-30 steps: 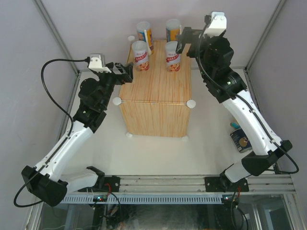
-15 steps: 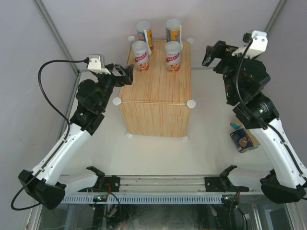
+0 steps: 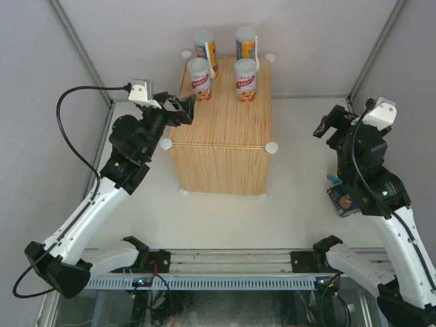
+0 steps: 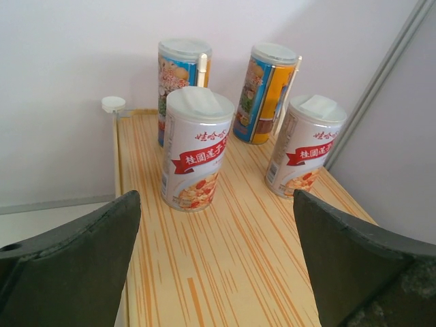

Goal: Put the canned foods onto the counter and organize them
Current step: Pick up the canned food from the center of the board.

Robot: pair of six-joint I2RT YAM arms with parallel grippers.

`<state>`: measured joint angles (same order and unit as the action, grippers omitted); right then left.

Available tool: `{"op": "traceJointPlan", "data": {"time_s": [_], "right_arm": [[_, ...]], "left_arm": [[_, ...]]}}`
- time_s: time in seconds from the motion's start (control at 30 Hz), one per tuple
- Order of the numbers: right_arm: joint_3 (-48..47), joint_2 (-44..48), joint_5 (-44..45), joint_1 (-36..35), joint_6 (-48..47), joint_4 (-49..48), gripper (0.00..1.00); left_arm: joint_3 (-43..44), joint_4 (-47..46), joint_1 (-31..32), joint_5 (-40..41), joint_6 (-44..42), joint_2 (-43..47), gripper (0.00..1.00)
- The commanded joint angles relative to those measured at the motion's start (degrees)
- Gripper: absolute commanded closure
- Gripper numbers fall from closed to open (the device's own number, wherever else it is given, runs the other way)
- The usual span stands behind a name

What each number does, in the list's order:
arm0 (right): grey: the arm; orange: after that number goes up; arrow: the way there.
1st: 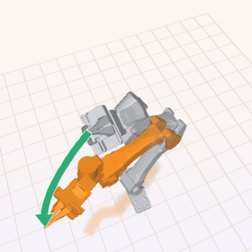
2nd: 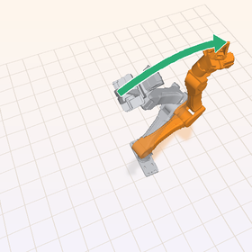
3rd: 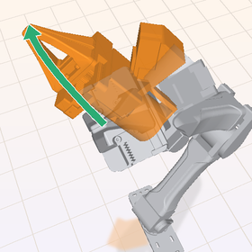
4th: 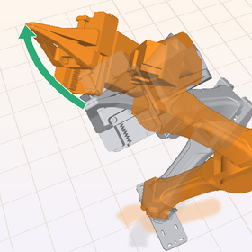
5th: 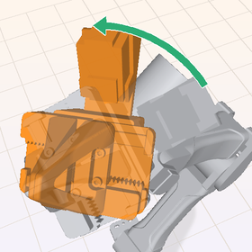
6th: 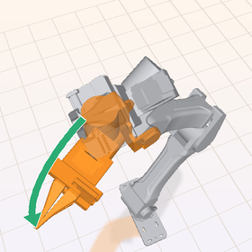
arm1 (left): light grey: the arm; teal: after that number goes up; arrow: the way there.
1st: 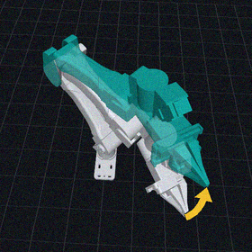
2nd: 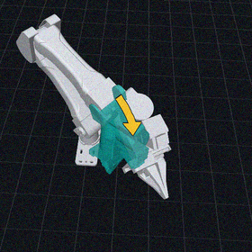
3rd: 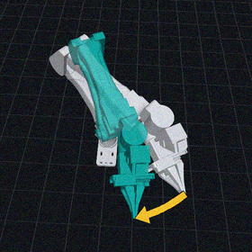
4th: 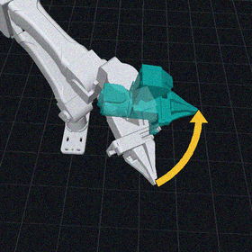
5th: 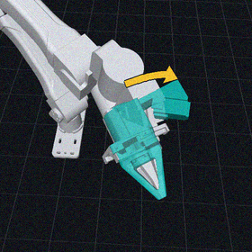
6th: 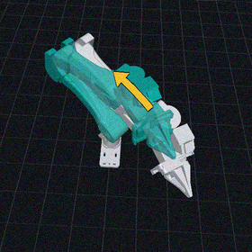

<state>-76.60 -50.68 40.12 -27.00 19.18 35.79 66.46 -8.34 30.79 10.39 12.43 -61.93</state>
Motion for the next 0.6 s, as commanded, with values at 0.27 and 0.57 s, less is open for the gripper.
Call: {"op": "traceJointPlan", "data": {"time_s": [0.27, 0.57], "right_arm": [[13.35, 3.56, -19.33, 24.92, 12.18, 11.25, 0.11], [19.92, 1.81, -19.55, 30.14, 12.72, 10.5, 0.08]], "left_arm": [[4.52, -2.32, 0.98, -3.46, 0.84, -1.08, 0.04], [6.03, -3.39, 1.03, -4.82, 1.88, -2.43, 0.03]]}}
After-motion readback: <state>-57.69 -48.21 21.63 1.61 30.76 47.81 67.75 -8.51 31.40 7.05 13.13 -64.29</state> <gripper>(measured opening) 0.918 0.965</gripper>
